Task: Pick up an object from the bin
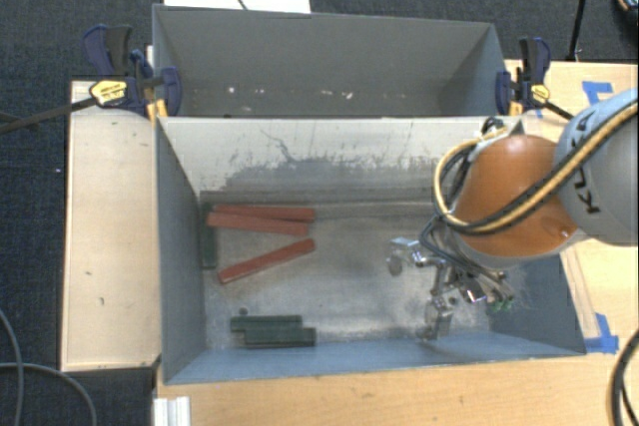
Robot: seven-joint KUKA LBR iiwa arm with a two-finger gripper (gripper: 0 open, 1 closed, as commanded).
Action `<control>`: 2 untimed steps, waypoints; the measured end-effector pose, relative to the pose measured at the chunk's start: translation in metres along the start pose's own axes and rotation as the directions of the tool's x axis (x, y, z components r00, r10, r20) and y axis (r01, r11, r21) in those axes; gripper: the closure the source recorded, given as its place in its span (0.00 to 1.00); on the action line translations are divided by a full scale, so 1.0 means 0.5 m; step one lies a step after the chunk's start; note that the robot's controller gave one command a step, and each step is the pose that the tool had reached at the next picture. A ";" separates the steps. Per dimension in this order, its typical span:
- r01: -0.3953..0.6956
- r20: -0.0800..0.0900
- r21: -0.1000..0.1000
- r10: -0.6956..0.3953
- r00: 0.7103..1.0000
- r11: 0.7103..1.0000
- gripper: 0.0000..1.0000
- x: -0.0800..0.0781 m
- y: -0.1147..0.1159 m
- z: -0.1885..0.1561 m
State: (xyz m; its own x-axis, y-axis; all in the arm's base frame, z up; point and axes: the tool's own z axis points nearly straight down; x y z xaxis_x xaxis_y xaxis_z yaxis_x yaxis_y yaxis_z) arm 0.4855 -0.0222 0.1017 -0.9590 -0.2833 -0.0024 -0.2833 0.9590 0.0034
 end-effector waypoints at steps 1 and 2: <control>0.066 0.003 0.002 -0.066 0.998 0.998 0.00 -0.043 0.080 0.003; 0.299 0.003 0.002 -0.299 0.954 0.954 0.00 -0.210 0.221 0.064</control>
Offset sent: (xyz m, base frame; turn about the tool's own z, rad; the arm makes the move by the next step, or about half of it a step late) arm 0.0084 0.0414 -0.0017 -0.0600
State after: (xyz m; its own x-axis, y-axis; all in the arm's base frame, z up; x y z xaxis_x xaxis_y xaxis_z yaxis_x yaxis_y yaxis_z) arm 0.5551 0.1137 0.0705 -0.8306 -0.5568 -0.0066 -0.5568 0.8307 0.0008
